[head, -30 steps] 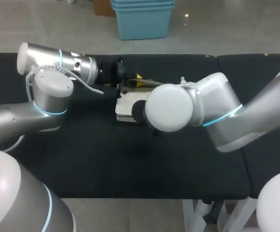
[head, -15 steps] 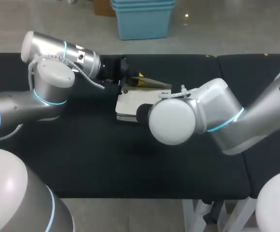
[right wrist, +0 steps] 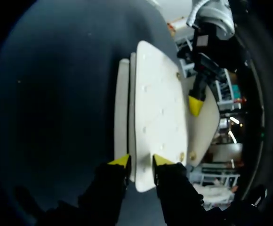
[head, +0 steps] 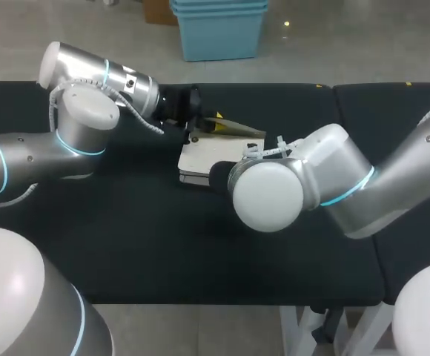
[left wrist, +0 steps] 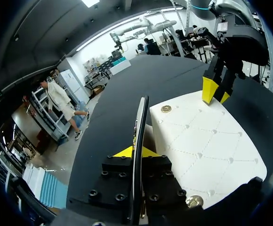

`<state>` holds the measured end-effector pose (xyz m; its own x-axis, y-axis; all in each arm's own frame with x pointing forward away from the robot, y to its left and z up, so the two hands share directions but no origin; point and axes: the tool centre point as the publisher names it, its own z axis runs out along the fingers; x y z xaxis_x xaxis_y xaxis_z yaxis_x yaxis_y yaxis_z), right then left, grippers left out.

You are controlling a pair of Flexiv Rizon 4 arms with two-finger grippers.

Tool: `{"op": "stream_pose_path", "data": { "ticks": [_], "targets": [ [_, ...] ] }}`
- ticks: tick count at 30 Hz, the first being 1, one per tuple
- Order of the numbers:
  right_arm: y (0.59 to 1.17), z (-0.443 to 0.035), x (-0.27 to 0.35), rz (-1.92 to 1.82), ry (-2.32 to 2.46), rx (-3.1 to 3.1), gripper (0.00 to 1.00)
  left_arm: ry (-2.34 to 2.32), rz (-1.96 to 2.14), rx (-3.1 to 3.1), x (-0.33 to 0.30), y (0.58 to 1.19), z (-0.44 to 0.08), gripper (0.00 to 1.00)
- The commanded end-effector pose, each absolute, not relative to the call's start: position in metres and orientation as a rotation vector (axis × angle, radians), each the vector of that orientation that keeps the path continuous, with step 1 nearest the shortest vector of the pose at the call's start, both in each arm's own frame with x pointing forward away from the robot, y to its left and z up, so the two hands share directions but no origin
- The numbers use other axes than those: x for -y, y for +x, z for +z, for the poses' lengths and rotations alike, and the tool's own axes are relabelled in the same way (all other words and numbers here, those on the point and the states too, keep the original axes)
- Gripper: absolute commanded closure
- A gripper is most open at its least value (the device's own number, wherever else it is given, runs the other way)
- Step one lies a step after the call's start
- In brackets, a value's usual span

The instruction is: Pick up the bag, open it, inspect its contents, close it, and place it on the opposite side

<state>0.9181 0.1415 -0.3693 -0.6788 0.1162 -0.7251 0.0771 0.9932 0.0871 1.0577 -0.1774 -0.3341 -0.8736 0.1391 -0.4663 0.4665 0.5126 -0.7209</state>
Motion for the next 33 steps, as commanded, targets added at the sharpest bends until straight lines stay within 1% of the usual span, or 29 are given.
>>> {"op": "stream_pose_path", "data": {
  "ticks": [1,4,10,13,14,15,16,33],
  "targets": [
    [0.920,-0.373,-0.143,0.062,0.136,-2.310,0.76,0.504,-1.310,-2.407,0.178,1.060,-0.337,1.00],
    [0.922,-0.374,-0.145,0.064,0.137,-2.307,0.77,0.506,-1.313,-2.411,0.177,1.058,-0.338,1.00],
    [0.927,-0.376,-0.147,0.064,0.141,-2.297,0.77,0.511,-1.313,-2.419,0.174,1.056,-0.340,1.00],
    [0.930,-0.376,-0.146,0.059,0.149,-2.290,0.81,0.516,-1.315,-2.420,0.173,1.055,-0.341,1.00],
    [0.930,-0.376,-0.146,0.058,0.151,-2.289,0.84,0.518,-1.315,-2.419,0.173,1.054,-0.342,1.00],
    [0.930,-0.376,-0.146,0.056,0.154,-2.286,0.89,0.520,-1.315,-2.419,0.173,1.054,-0.342,1.00],
    [0.931,-0.375,-0.145,0.054,0.156,-2.283,1.00,0.521,-1.315,-2.418,0.172,1.053,-0.342,1.00],
    [0.930,-0.374,-0.145,0.053,0.179,-2.274,1.00,0.736,-1.245,-2.283,0.161,1.028,-0.359,1.00]
  ]
}}
